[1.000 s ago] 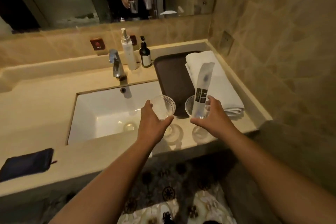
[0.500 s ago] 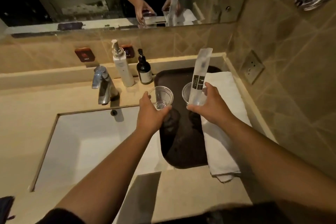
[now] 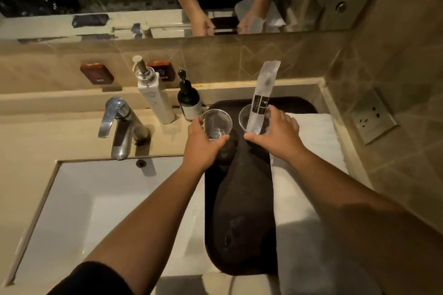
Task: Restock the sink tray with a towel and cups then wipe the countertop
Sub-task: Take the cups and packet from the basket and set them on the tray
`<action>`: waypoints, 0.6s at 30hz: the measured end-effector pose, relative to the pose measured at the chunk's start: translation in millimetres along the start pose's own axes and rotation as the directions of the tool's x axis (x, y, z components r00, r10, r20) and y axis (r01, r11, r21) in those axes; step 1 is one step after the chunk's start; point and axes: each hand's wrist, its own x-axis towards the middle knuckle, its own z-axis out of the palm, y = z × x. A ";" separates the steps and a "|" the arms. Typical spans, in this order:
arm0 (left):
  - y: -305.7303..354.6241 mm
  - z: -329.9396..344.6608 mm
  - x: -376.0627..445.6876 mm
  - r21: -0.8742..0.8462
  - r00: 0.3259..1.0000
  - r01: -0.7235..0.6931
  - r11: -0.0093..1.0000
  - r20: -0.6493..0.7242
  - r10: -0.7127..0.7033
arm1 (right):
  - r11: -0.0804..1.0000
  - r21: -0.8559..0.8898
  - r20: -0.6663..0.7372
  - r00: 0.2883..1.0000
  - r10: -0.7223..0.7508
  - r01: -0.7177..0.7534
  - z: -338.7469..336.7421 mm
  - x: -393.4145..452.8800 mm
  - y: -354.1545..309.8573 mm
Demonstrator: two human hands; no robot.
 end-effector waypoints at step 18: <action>-3.3 10.6 25.2 0.067 0.995 -0.024 0.997 0.093 0.018 | 0.984 -0.174 0.119 0.991 0.055 -0.034 15.3 23.2 20.6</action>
